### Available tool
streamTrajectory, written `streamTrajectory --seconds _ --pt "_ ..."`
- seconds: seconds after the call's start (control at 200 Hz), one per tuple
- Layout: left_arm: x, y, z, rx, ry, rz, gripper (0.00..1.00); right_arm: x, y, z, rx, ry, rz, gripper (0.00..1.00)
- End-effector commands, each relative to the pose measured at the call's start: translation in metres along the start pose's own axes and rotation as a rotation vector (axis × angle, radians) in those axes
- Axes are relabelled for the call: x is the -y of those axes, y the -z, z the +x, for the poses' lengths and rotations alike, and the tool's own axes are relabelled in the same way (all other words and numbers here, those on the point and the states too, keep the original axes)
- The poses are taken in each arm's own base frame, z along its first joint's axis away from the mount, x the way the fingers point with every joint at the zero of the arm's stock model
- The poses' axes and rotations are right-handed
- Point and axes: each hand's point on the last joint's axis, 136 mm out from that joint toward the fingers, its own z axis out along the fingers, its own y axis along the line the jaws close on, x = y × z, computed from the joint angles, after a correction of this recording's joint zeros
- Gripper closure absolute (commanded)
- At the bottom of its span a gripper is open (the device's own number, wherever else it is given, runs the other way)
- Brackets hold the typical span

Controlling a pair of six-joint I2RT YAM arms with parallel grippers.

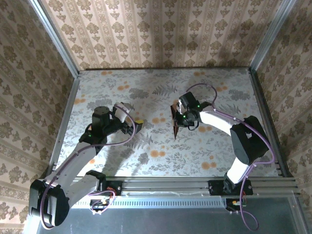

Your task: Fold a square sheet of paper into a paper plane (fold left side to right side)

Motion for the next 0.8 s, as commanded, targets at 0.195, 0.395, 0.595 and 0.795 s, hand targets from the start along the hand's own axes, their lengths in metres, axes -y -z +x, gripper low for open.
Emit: streamTrajectory --seconds 0.195,0.395,0.595,0.795 --pt "0.001 0.000 -0.001 -0.003 0.002 0.019 0.00 0.032 -0.014 0.006 -0.107 0.030 0.277 0.89" --pt "0.001 -0.001 0.000 -0.005 0.002 0.020 0.00 0.031 -0.024 0.004 -0.113 0.023 0.274 0.86" --pt "0.001 -0.001 -0.001 -0.006 0.006 0.020 0.00 0.035 -0.032 0.008 -0.133 0.019 0.284 0.83" --pt "0.001 -0.001 -0.001 -0.007 0.006 0.020 0.00 0.035 -0.036 0.009 -0.136 0.020 0.282 0.81"
